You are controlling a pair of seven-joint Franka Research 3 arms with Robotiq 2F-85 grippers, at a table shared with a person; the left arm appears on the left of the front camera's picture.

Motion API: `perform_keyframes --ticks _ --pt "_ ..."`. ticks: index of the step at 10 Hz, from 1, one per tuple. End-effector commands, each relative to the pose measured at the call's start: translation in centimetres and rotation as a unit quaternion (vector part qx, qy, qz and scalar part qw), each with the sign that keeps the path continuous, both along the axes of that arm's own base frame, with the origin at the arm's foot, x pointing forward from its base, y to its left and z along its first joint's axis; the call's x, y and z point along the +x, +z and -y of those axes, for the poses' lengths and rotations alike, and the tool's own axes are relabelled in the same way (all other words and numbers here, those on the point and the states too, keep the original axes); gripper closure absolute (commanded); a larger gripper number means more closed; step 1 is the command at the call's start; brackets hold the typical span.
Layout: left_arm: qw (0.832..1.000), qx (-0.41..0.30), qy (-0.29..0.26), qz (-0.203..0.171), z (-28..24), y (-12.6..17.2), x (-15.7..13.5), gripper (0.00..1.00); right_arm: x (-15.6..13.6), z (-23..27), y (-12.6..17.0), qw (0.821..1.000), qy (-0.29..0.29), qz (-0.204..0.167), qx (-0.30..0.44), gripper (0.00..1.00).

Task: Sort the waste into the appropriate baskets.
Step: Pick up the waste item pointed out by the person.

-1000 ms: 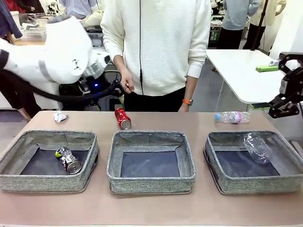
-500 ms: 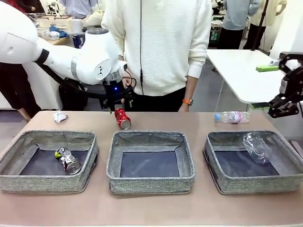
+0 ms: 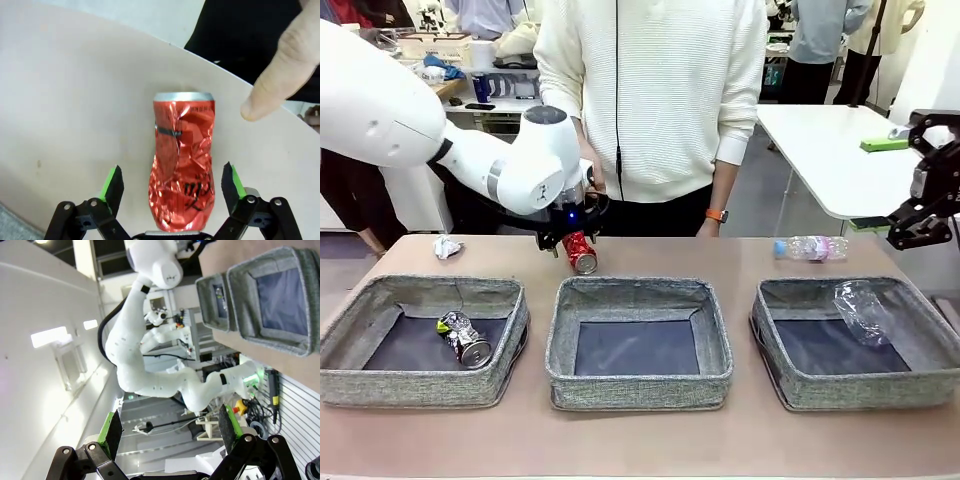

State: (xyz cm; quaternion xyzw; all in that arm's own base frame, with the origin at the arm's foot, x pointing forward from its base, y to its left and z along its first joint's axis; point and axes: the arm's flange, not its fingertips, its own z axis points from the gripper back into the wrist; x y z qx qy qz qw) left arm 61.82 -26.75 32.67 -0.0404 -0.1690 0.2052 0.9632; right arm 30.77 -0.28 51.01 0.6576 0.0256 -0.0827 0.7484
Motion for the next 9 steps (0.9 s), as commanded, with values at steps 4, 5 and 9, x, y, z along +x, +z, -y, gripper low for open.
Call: perform_keyframes --ticks 4,5,9 --pt "0.999 0.01 0.013 0.049 0.33 -1.0 -0.45 0.0 0.28 -0.08 0.2 1.0 -0.001 0.014 0.012 0.0" --pt "0.999 0.012 0.014 0.047 0.34 -1.07 -0.41 0.0 0.28 -0.08 0.2 1.0 -0.001 0.014 0.012 0.0" --pt "0.999 0.032 -0.001 0.026 0.6 -1.53 -0.25 0.74 0.28 -0.08 0.2 1.0 -0.001 0.014 0.012 0.0"
